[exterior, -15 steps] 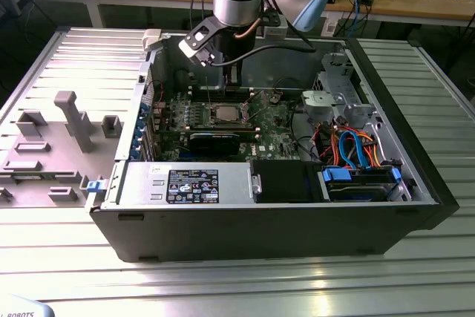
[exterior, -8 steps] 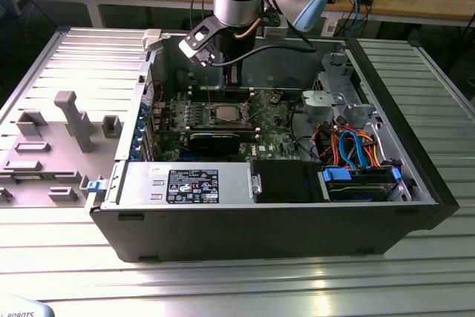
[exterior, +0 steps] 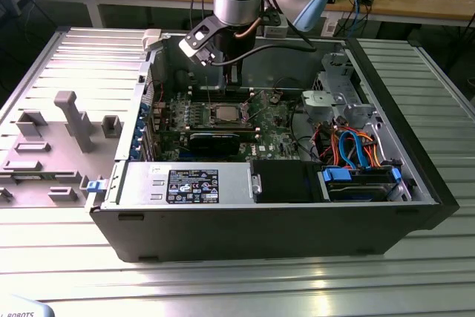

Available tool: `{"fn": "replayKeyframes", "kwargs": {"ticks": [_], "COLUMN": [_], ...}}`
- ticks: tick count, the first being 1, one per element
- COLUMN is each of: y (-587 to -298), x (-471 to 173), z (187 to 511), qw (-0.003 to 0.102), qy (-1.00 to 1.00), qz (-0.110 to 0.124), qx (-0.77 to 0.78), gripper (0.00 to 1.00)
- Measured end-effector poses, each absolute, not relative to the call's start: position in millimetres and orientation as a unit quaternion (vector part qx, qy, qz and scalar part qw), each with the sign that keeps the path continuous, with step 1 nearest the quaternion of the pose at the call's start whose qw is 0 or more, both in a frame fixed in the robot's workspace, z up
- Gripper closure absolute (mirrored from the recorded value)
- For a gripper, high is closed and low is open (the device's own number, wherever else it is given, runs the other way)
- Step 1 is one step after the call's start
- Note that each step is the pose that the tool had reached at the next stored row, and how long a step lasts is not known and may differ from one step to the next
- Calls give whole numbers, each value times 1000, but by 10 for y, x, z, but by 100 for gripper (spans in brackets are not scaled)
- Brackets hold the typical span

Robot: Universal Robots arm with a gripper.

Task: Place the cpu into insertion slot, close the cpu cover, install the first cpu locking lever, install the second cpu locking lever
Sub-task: 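Close the cpu cover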

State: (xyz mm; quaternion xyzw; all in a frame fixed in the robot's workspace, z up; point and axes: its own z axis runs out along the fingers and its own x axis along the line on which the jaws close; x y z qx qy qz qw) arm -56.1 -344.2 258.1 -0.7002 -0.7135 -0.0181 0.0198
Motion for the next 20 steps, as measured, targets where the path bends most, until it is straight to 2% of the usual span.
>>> {"fn": "replayKeyframes", "kwargs": {"ticks": [20], "y": [-3442], "x": [-561], "z": [2608], "qw": [20], "qy": [-713], "qz": [-18], "qx": [-700], "gripper": [89]}}
